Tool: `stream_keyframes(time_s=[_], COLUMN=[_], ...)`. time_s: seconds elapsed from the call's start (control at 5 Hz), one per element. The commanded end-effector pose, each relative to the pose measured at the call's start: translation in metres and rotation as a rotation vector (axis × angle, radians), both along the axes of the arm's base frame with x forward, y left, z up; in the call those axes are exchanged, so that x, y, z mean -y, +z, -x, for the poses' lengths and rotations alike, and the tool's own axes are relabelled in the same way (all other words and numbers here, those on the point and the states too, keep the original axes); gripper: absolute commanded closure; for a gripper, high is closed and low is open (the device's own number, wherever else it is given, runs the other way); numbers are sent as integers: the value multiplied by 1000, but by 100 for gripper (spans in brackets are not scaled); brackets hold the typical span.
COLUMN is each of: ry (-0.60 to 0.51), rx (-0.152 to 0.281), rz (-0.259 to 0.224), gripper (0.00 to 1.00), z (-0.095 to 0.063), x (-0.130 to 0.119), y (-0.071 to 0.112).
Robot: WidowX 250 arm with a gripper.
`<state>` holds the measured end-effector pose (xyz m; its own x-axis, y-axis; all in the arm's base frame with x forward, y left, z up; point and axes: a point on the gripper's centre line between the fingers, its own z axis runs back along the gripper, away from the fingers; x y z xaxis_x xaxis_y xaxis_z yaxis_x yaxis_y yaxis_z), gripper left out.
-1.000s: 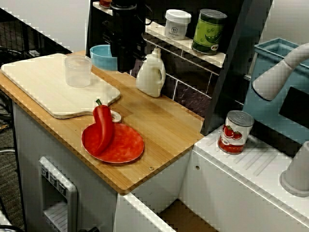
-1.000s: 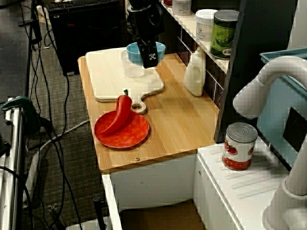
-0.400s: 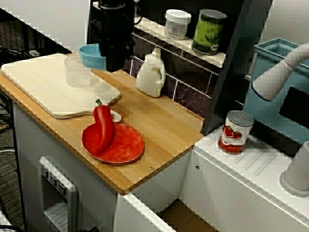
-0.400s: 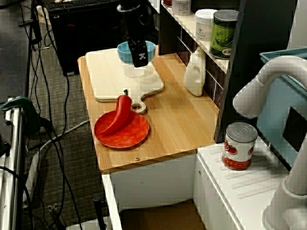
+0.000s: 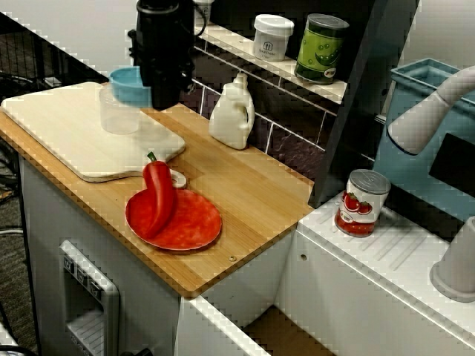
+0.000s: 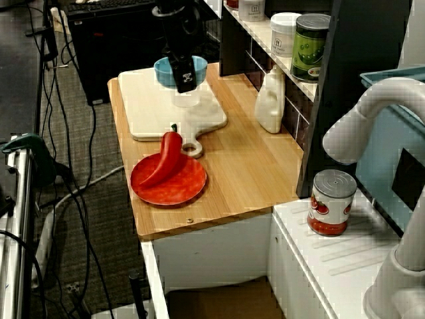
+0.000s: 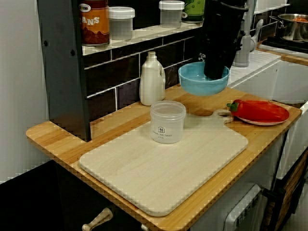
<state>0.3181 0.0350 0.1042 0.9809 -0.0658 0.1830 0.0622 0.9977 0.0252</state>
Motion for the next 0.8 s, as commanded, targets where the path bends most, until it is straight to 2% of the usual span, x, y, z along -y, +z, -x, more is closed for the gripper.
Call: stream_keyframes(time_s=[0.0, 0.6], ry=[0, -12], rx=[58, 39], rz=[-23, -50], gripper=[100, 100], z=[1, 7], x=[-1, 1], y=[12, -3])
